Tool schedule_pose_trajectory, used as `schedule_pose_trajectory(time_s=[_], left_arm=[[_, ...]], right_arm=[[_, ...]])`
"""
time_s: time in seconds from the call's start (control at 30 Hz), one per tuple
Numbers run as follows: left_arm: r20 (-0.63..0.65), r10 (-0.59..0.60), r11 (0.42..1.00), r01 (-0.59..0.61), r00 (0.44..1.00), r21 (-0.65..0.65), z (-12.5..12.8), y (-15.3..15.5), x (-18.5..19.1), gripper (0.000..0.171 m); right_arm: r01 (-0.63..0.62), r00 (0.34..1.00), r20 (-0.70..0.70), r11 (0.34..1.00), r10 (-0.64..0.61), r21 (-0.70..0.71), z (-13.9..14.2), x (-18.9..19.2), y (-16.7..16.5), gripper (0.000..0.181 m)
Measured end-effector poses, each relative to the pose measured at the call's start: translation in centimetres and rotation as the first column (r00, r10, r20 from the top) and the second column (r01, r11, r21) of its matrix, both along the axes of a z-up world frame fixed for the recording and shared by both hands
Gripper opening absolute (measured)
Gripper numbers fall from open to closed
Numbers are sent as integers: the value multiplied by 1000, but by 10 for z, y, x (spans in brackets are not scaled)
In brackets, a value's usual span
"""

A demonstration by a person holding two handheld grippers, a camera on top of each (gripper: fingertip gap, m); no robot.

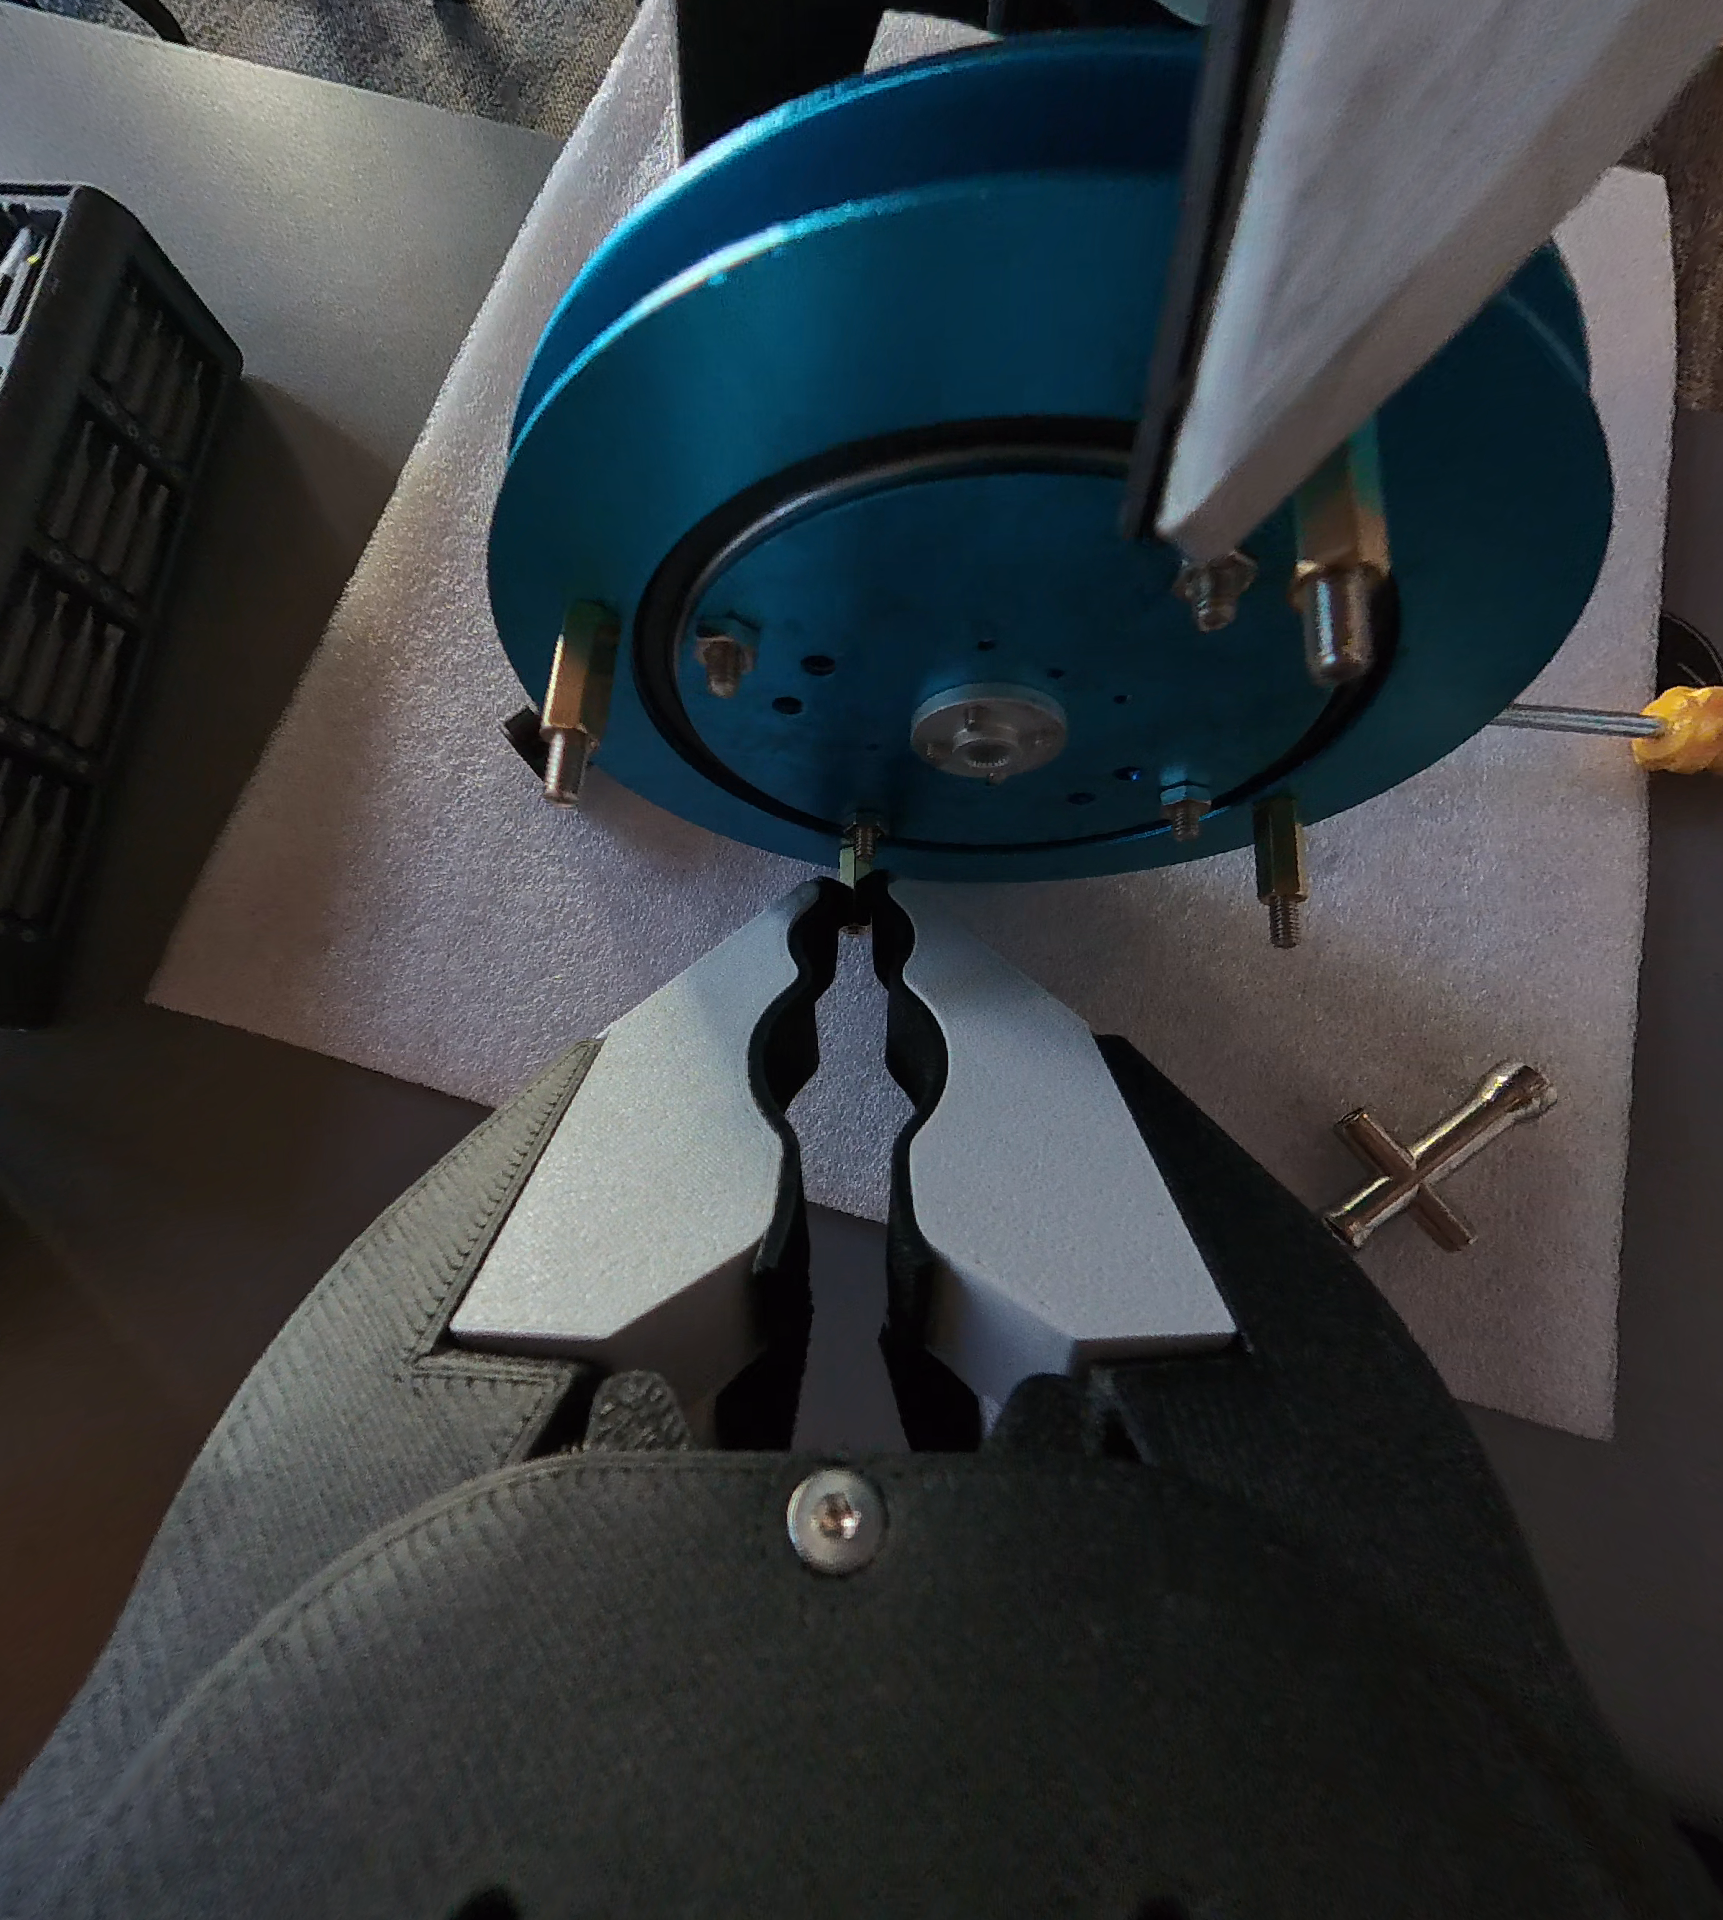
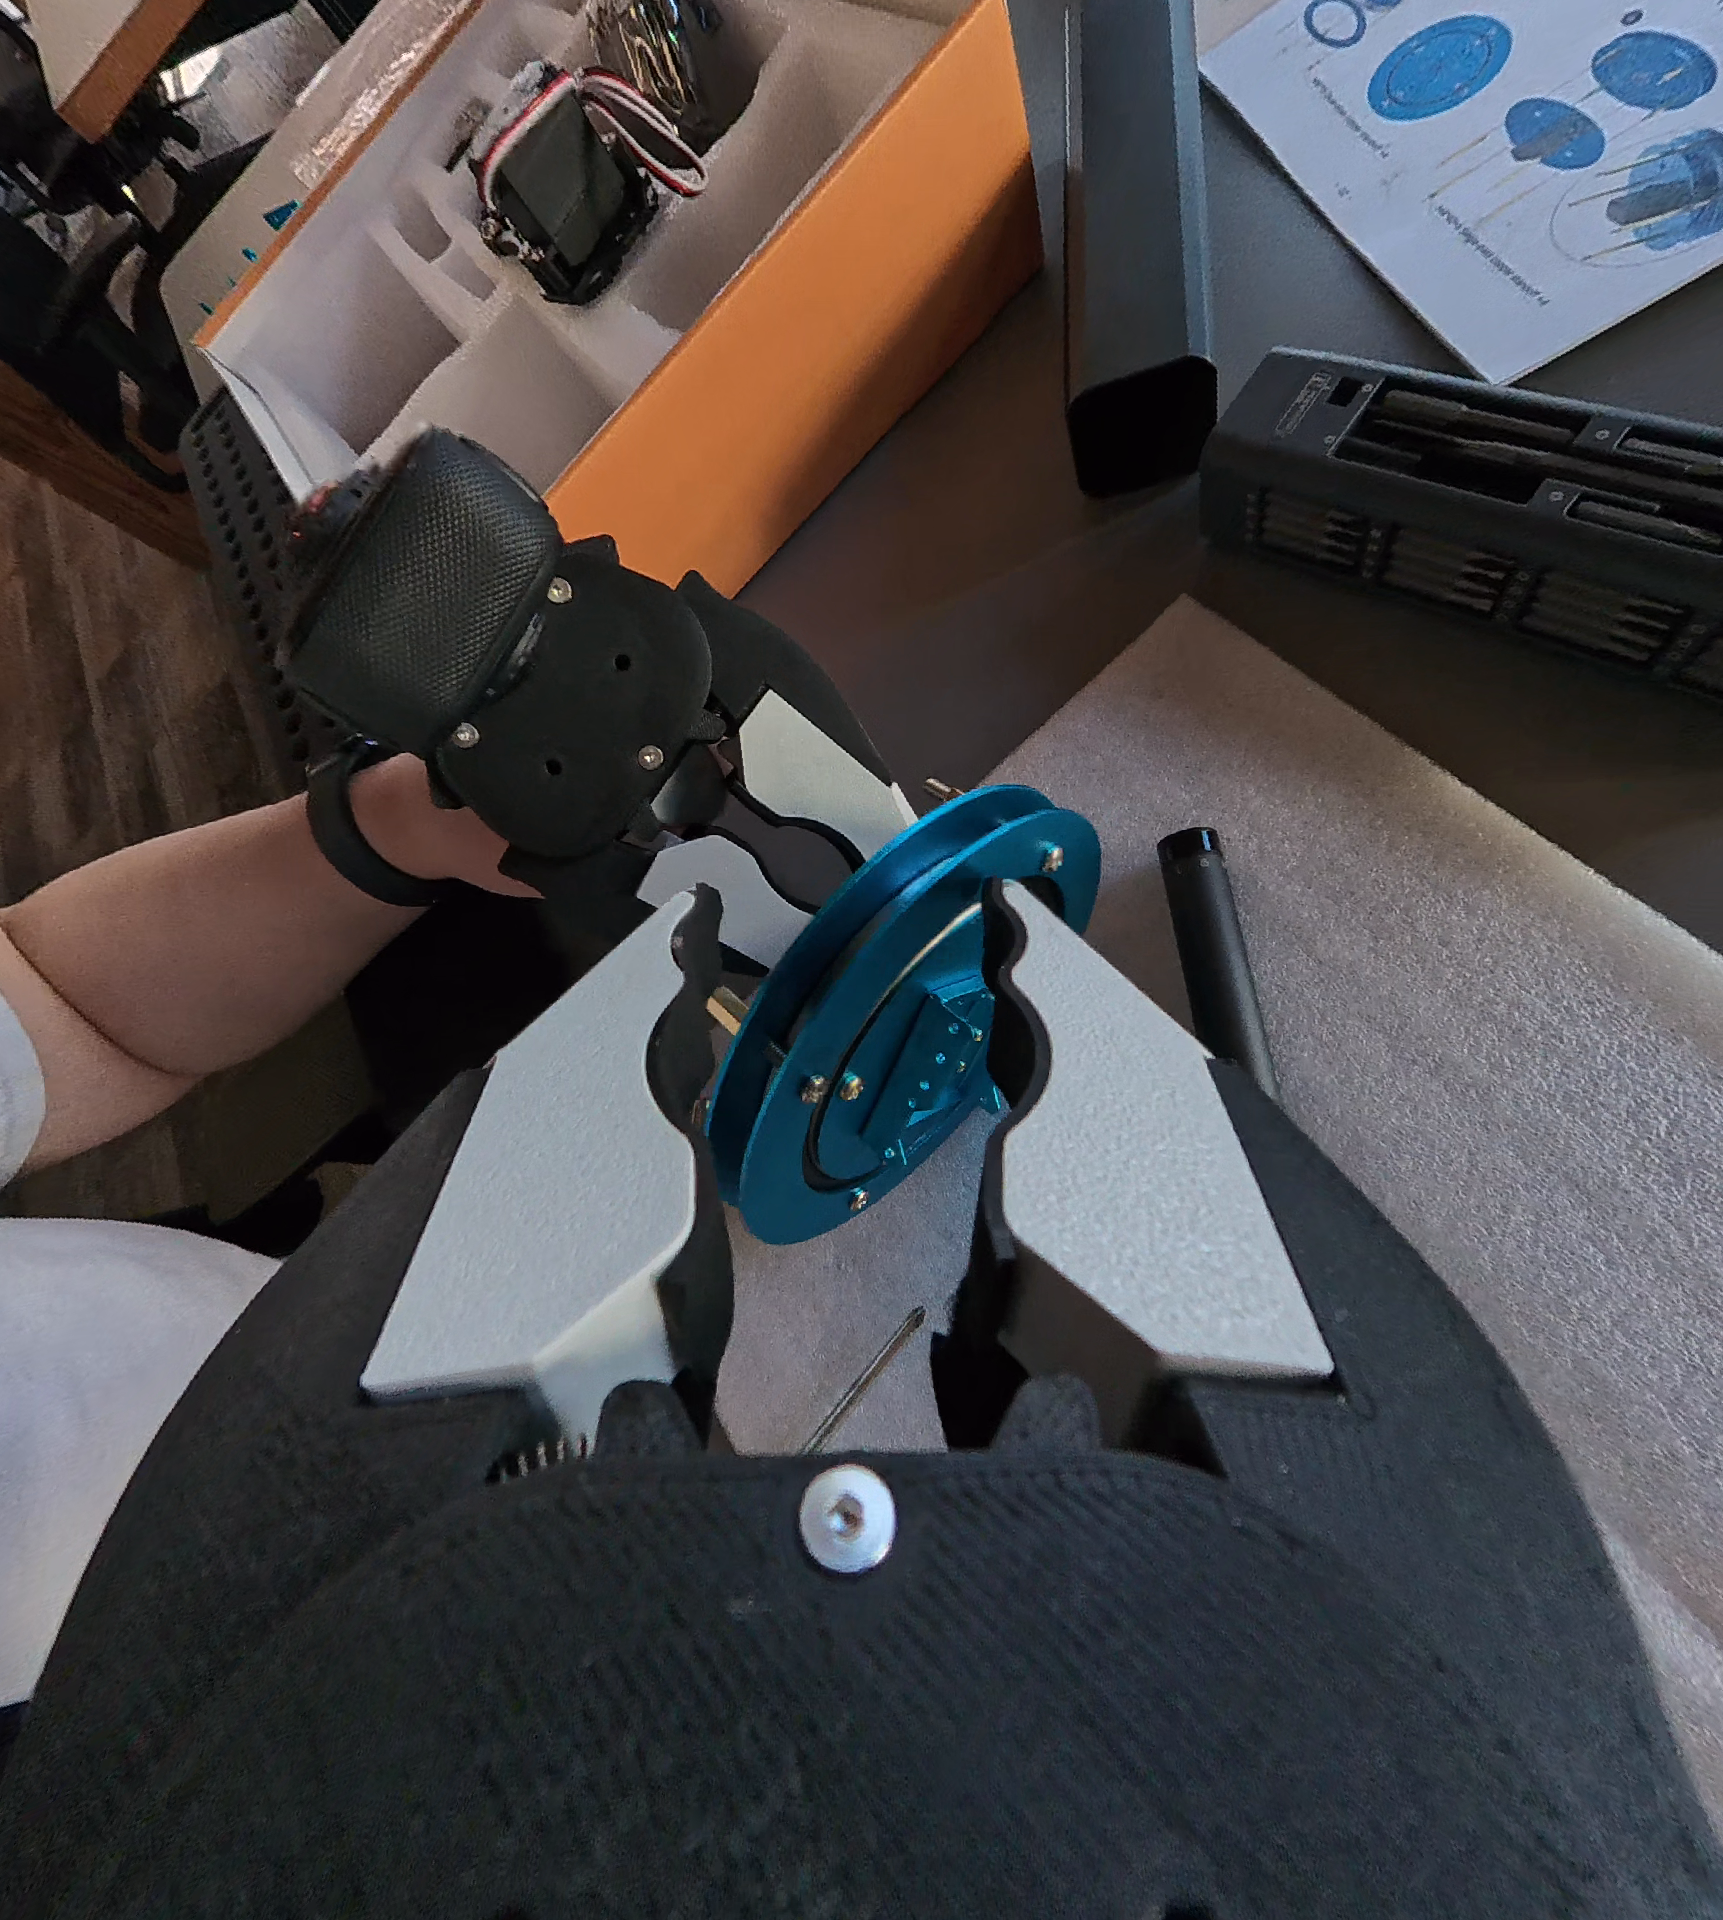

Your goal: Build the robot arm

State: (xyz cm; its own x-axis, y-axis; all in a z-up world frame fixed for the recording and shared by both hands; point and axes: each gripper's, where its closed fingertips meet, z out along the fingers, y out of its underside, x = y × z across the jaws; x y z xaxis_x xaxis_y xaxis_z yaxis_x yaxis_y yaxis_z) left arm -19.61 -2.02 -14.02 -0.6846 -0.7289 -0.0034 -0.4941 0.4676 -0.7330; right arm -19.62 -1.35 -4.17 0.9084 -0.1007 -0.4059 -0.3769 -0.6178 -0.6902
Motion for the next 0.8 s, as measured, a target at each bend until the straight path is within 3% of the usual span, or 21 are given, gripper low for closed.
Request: schedule_pose_trajectory(time_s=[0.2,0.4,0.53,0.6,0.73,0.8], left_arm=[[-3,2,1000,-2,1000,-17,1,0,0,4],[5,3,1000,-3,1000,3,-1,1,0,4],[13,2,1000,-3,1000,18,-2,1,1,4],[20,0,1000,-1,1000,25,-2,1,1,4],[34,-2,999,1,999,34,-2,1,1,4],[32,1,1000,-2,999,30,-2,1,1,4]], right_arm=[[27,997,73,993,-35,112,25,13,-2,51],[30,998,50,991,-37,128,27,17,-7,51],[16,984,175,989,-41,144,34,42,-22,50],[-49,977,213,991,22,124,31,51,-29,46],[-225,974,13,965,225,137,13,19,-19,41],[-259,962,-62,959,267,113,2,7,-14,44]])
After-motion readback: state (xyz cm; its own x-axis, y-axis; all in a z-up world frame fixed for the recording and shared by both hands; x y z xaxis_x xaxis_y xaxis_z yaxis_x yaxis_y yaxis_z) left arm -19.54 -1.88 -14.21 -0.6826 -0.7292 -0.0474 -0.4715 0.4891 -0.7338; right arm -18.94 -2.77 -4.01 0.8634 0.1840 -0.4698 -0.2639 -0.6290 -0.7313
